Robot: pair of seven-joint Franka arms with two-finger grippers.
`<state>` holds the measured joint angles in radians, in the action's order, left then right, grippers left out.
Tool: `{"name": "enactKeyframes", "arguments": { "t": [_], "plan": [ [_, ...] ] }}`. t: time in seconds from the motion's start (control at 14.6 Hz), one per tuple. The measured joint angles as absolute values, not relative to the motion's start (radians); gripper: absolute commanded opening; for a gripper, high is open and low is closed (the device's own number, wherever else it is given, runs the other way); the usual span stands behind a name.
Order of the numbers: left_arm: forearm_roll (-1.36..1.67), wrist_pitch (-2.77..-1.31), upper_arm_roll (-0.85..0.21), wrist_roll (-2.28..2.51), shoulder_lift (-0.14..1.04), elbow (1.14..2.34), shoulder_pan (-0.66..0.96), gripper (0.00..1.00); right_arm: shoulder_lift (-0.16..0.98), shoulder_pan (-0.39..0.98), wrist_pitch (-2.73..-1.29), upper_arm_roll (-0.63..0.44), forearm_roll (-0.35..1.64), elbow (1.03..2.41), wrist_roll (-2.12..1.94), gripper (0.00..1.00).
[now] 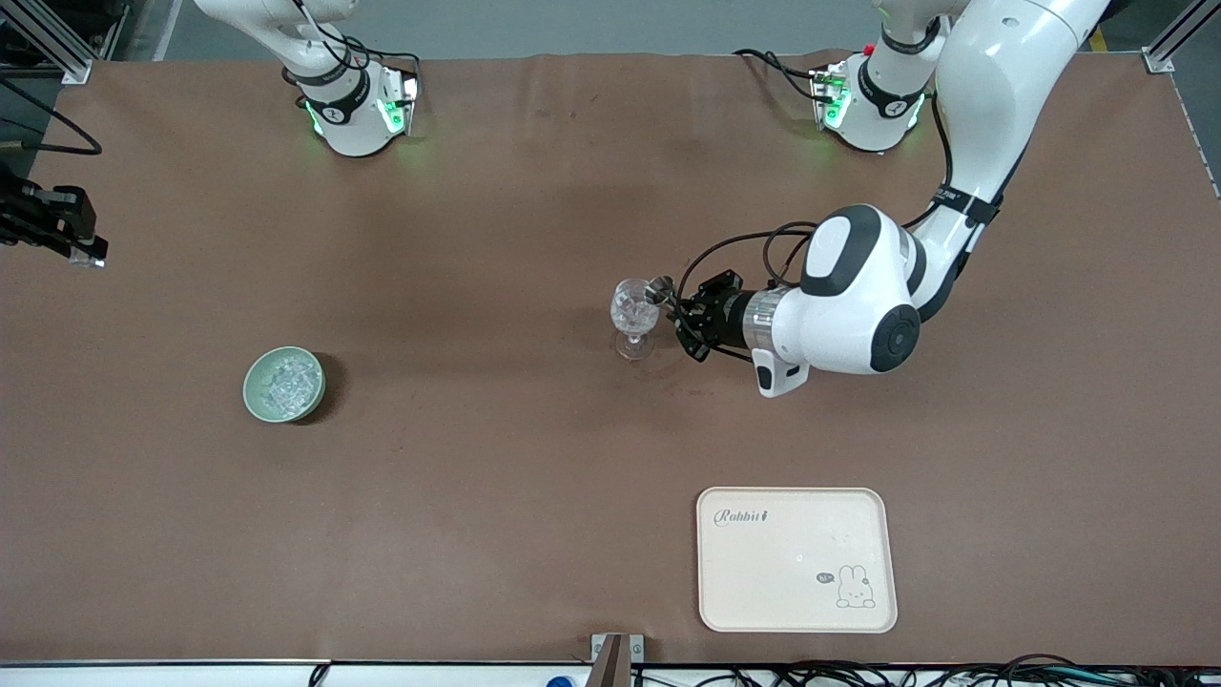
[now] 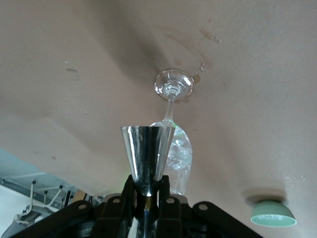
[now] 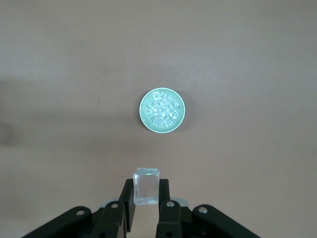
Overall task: Pour wine and add ice with both arms
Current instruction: 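Tilt the jigger with the left gripper to pour into the glass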
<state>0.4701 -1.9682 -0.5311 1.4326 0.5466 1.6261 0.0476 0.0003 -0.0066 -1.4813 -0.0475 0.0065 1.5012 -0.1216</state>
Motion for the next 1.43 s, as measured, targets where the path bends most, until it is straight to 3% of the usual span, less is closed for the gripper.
{"name": "enactKeyframes", "arguments": {
  "t": [1.43],
  "plan": [
    [0.137, -2.015, -0.533, 1.734, 0.522, 1.623, 0.164, 0.0, 0.0, -0.007, -1.481, -0.049, 0.006, 1.51, -0.122, 0.06]
  ]
}}
